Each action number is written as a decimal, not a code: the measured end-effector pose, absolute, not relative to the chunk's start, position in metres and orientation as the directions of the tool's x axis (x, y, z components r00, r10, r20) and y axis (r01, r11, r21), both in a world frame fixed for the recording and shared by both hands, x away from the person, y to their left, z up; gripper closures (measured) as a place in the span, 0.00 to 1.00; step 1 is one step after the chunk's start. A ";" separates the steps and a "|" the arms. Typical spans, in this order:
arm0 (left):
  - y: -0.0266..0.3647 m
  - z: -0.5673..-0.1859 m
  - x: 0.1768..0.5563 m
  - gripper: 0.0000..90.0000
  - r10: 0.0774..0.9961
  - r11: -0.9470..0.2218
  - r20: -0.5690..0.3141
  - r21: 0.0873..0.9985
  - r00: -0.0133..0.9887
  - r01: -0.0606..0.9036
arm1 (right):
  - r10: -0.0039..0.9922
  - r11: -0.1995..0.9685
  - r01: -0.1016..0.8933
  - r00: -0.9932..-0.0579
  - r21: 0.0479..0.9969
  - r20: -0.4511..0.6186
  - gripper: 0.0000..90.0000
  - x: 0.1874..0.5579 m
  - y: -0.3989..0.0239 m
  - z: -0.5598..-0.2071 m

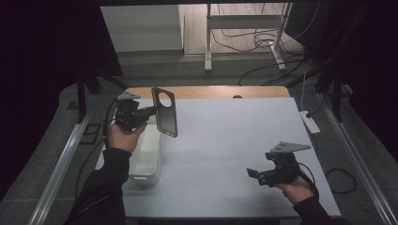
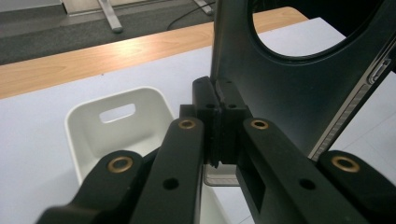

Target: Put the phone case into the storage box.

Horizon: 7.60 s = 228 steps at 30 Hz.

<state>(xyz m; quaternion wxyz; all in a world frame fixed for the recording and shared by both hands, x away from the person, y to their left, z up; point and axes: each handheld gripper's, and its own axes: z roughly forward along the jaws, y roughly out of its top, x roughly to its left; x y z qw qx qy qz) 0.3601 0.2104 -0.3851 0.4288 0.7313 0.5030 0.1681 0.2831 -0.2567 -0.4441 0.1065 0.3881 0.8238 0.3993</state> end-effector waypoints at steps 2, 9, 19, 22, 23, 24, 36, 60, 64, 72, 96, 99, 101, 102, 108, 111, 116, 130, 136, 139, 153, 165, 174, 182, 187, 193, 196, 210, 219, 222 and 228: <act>0.212 -0.385 0.361 0.99 0.884 -0.124 -0.183 0.796 0.431 0.593 | 0.729 0.381 0.555 -0.672 0.740 0.129 0.03 0.281 -0.260 -0.445; 0.221 -0.383 0.367 0.99 0.897 -0.114 -0.177 0.793 0.405 0.599 | 0.746 0.382 0.562 -0.656 0.734 0.114 0.02 0.274 -0.271 -0.447; 0.230 -0.375 0.371 0.99 0.908 -0.115 -0.156 0.800 0.388 0.589 | 0.766 0.376 0.564 -0.636 0.735 0.096 0.01 0.264 -0.284 -0.450; 0.232 -0.374 0.373 0.99 0.911 -0.112 -0.154 0.801 0.382 0.589 | 0.775 0.371 0.565 -0.626 0.737 0.089 0.01 0.261 -0.289 -0.451; 0.232 -0.374 0.374 0.99 0.912 -0.112 -0.152 0.801 0.380 0.588 | 0.777 0.370 0.565 -0.623 0.737 0.087 0.01 0.261 -0.290 -0.451; 0.232 -0.374 0.375 0.99 0.913 -0.110 -0.153 0.801 0.378 0.589 | 0.782 0.366 0.566 -0.617 0.739 0.085 0.01 0.260 -0.292 -0.451; 0.238 -0.374 0.383 0.99 0.923 -0.103 -0.144 0.801 0.357 0.589 | 0.819 0.317 0.582 -0.566 0.749 0.093 0.01 0.246 -0.313 -0.453; 0.251 -0.382 0.406 0.99 0.944 -0.064 -0.146 0.799 0.295 0.598 | 0.821 0.311 0.584 -0.563 0.750 0.098 0.01 0.242 -0.316 -0.455; 0.252 -0.384 0.410 0.99 0.947 -0.058 -0.146 0.799 0.286 0.599 | 0.820 0.314 0.584 -0.564 0.748 0.097 0.01 0.242 -0.316 -0.455; 0.252 -0.390 0.417 0.99 0.951 -0.056 -0.139 0.799 0.275 0.599 | 0.818 0.316 0.587 -0.566 0.746 0.099 0.01 0.243 -0.315 -0.456; 0.253 -0.414 0.423 0.99 0.955 -0.016 -0.166 0.797 0.244 0.603 | 0.814 0.321 0.593 -0.571 0.738 0.105 0.02 0.244 -0.315 -0.456; 0.254 -0.413 0.423 0.99 0.956 -0.021 -0.159 0.798 0.245 0.602 | 0.814 0.322 0.593 -0.572 0.738 0.104 0.02 0.244 -0.315 -0.456; 0.254 -0.413 0.423 0.99 0.957 -0.022 -0.158 0.798 0.244 0.602 | 0.814 0.323 0.593 -0.572 0.737 0.104 0.02 0.244 -0.315 -0.456; 0.253 -0.413 0.423 0.99 0.957 -0.020 -0.160 0.797 0.243 0.604 | 0.814 0.323 0.593 -0.572 0.737 0.104 0.02 0.244 -0.315 -0.456; 0.253 -0.420 0.424 0.99 0.959 -0.017 -0.162 0.790 0.235 0.613 | 0.813 0.324 0.594 -0.572 0.736 0.103 0.02 0.244 -0.314 -0.456; 0.253 -0.423 0.425 0.99 0.959 -0.017 -0.161 0.787 0.232 0.617 | 0.813 0.324 0.594 -0.572 0.736 0.103 0.02 0.244 -0.315 -0.456; 0.253 -0.429 0.425 0.99 0.962 -0.017 -0.158 0.782 0.223 0.623 | 0.813 0.326 0.595 -0.573 0.735 0.103 0.02 0.244 -0.315 -0.457; 0.254 -0.447 0.425 0.99 0.963 -0.012 -0.163 0.770 0.214 0.638 | 0.813 0.327 0.601 -0.572 0.729 0.107 0.02 0.245 -0.314 -0.457; 0.254 -0.452 0.424 0.99 0.963 -0.010 -0.165 0.768 0.212 0.640 | 0.814 0.327 0.602 -0.571 0.728 0.107 0.02 0.245 -0.314 -0.457; 0.254 -0.454 0.424 0.99 0.963 -0.012 -0.165 0.767 0.215 0.642 | 0.814 0.327 0.603 -0.571 0.728 0.107 0.03 0.245 -0.314 -0.457; 0.254 -0.458 0.424 0.99 0.962 -0.024 -0.160 0.758 0.221 0.652 | 0.814 0.328 0.604 -0.571 0.726 0.108 0.03 0.245 -0.314 -0.457; 0.255 -0.461 0.425 0.94 0.961 -0.046 -0.152 0.736 0.231 0.675 | 0.814 0.327 0.606 -0.570 0.725 0.108 0.03 0.245 -0.314 -0.457; 0.256 -0.458 0.425 0.92 0.957 -0.040 -0.164 0.741 0.238 0.671 | 0.814 0.328 0.607 -0.570 0.724 0.109 0.03 0.245 -0.314 -0.457; 0.259 -0.454 0.424 0.89 0.959 -0.044 -0.156 0.744 0.238 0.666 | 0.814 0.330 0.607 -0.571 0.723 0.108 0.03 0.245 -0.314 -0.457; 0.260 -0.455 0.425 0.81 0.959 -0.052 -0.152 0.738 0.240 0.673 | 0.814 0.331 0.607 -0.571 0.722 0.108 0.03 0.245 -0.314 -0.457; 0.260 -0.456 0.426 0.70 0.960 -0.057 -0.146 0.731 0.238 0.680 | 0.814 0.331 0.608 -0.571 0.721 0.108 0.03 0.246 -0.314 -0.457; 0.259 -0.456 0.426 0.64 0.962 -0.069 -0.134 0.725 0.240 0.685 | 0.814 0.331 0.609 -0.571 0.721 0.108 0.03 0.246 -0.314 -0.457; 0.260 -0.457 0.428 0.46 0.959 -0.076 -0.138 0.714 0.246 0.696 | 0.814 0.330 0.609 -0.570 0.722 0.109 0.03 0.246 -0.314 -0.457; 0.259 -0.459 0.427 0.33 0.946 -0.100 -0.148 0.715 0.289 0.692 | 0.814 0.330 0.609 -0.571 0.721 0.110 0.03 0.246 -0.314 -0.457; 0.259 -0.459 0.426 0.27 0.943 -0.092 -0.162 0.716 0.292 0.692 | 0.813 0.331 0.609 -0.571 0.721 0.109 0.03 0.246 -0.314 -0.457; 0.258 -0.459 0.424 0.19 0.929 -0.110 -0.173 0.713 0.327 0.692 | 0.813 0.331 0.609 -0.572 0.721 0.109 0.03 0.246 -0.314 -0.458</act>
